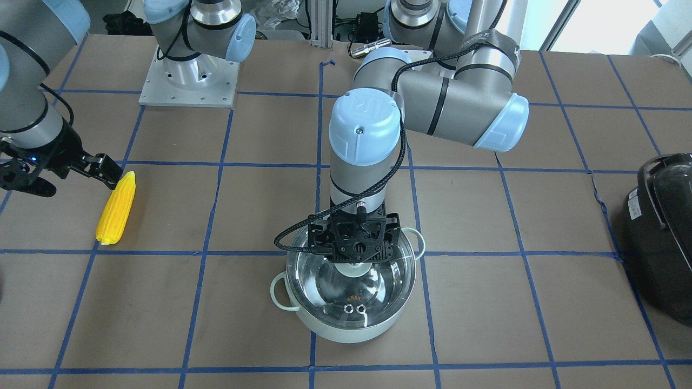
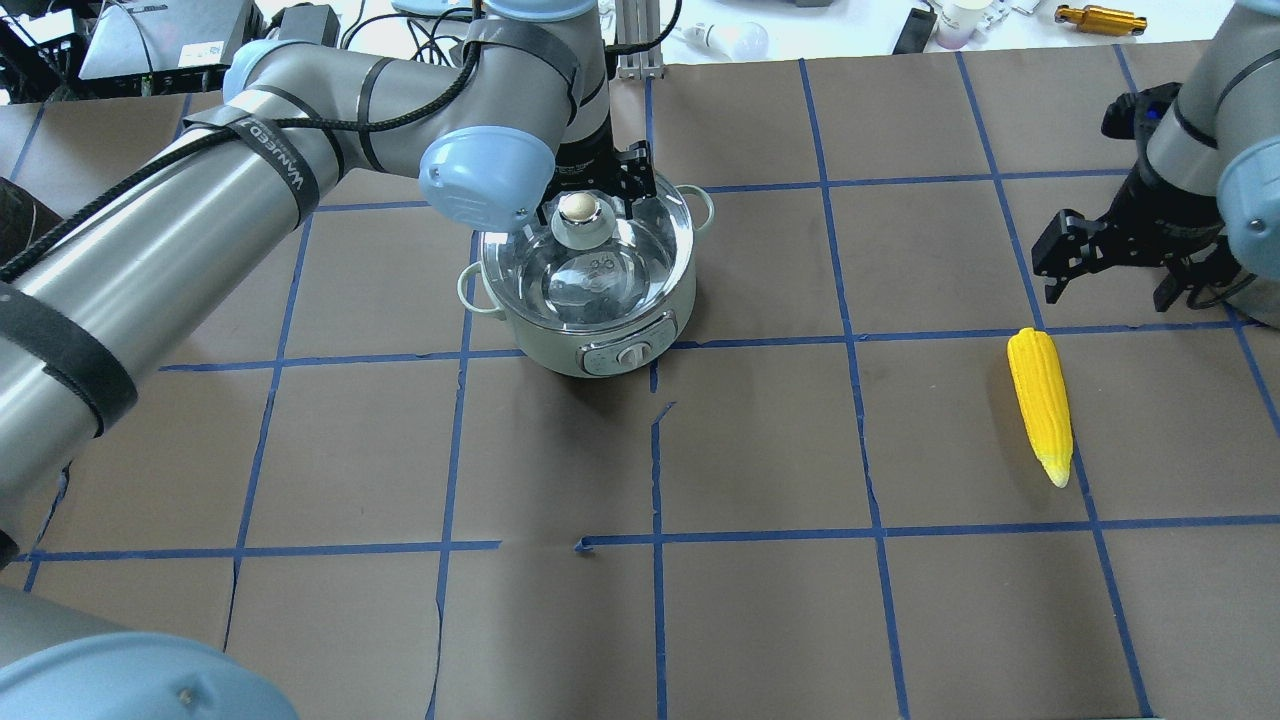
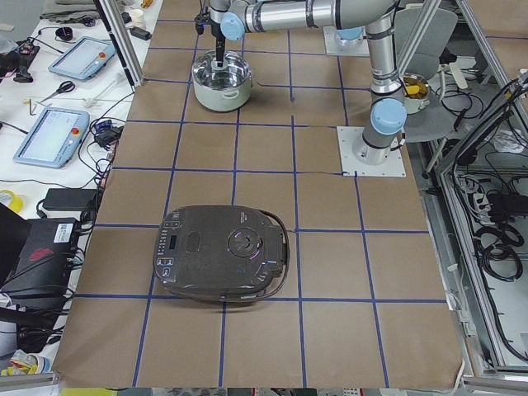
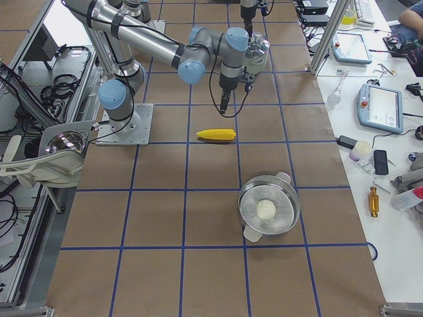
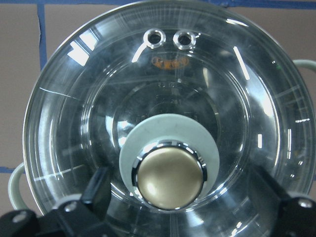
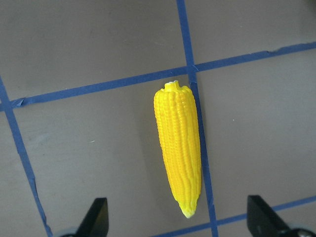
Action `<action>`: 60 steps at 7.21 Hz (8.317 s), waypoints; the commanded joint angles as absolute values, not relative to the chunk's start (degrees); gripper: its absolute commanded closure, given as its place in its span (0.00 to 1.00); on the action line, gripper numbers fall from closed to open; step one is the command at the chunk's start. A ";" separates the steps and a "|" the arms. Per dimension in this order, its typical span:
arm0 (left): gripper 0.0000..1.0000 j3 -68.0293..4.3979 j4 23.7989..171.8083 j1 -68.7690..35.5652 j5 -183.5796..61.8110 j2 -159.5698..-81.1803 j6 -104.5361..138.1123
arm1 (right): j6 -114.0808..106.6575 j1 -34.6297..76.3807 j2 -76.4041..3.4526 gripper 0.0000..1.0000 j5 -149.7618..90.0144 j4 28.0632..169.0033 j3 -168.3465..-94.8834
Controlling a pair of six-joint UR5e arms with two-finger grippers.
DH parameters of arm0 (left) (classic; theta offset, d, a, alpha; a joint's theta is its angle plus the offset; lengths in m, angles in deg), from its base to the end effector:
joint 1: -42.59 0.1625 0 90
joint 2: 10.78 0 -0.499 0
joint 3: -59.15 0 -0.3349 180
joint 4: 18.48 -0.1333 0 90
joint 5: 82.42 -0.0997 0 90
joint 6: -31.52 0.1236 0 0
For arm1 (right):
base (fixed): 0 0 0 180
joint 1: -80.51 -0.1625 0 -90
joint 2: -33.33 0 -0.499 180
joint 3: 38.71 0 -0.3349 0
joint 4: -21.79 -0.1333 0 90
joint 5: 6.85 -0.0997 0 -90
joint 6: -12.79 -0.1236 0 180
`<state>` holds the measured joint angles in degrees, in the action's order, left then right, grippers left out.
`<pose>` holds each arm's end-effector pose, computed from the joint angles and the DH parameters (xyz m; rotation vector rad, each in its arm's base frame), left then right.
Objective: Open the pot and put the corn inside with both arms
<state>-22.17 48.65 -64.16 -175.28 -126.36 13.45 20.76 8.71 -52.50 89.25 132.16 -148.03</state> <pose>-0.3085 -0.5838 0.4028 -0.0400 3.1198 -0.1785 -0.0221 -0.4520 0.3985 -0.2673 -3.0362 -0.1176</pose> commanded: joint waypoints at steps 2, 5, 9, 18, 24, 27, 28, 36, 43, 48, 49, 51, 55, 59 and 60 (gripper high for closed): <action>0.28 -22.32 48.58 -63.31 -175.23 -126.62 14.90 | 26.73 8.70 -46.39 0.00 88.51 144.89 -154.10; 0.28 -22.06 48.24 -63.14 -175.23 -127.23 15.26 | 28.70 9.14 -44.73 0.00 89.21 146.67 -154.55; 0.75 -21.44 48.23 -62.96 -175.14 -126.89 15.17 | 27.56 13.01 -41.64 0.00 88.60 147.91 -155.25; 0.78 -23.26 61.34 -37.25 -172.85 -116.77 37.69 | 23.78 13.01 -39.35 1.00 89.21 147.21 -152.54; 0.81 -42.17 37.88 -23.15 -172.68 -120.02 54.80 | 7.40 0.31 -41.64 1.00 87.54 128.49 -132.23; 0.83 -43.32 36.90 -22.88 -172.51 -122.13 56.11 | -2.82 -8.50 -41.55 1.00 87.37 128.40 -128.98; 0.84 -43.50 36.90 -22.88 -172.51 -122.31 57.26 | -5.64 -10.61 -41.38 1.00 87.37 128.40 -128.10; 0.33 -44.99 36.98 -22.97 -172.59 -123.02 59.12 | -25.60 -27.13 -36.01 1.00 84.03 129.10 -115.97; 0.00 -43.68 41.26 -28.67 -173.47 -112.94 56.23 | -19.12 -32.34 -26.80 1.00 84.12 137.62 -112.27; 0.00 -36.39 64.21 -37.72 -173.30 -98.08 42.18 | -18.68 -32.34 -24.85 0.00 84.11 143.69 -112.80; 0.00 -36.38 64.32 -39.74 -173.21 -95.97 40.50 | -18.68 -32.26 -25.20 0.00 84.20 143.60 -112.80; 0.00 -36.82 65.63 -42.21 -173.30 -92.88 36.90 | -18.59 -31.99 -26.43 0.00 84.20 143.25 -112.97; 0.00 -37.17 66.51 -43.01 -172.77 -92.52 36.62 | -10.18 -23.25 -30.27 0.00 82.81 137.68 -113.15; 0.00 -37.44 66.51 -46.97 -173.82 -92.61 31.08 | -3.48 -11.80 -40.30 0.00 82.00 119.82 -114.46; 0.00 -36.83 66.43 -47.05 -174.35 -92.35 31.17 | -2.86 -11.17 -42.67 0.00 82.88 119.44 -116.82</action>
<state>-37.26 66.49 -46.82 -173.88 -92.58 31.30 -3.93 -12.75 -39.72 82.15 121.80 -114.62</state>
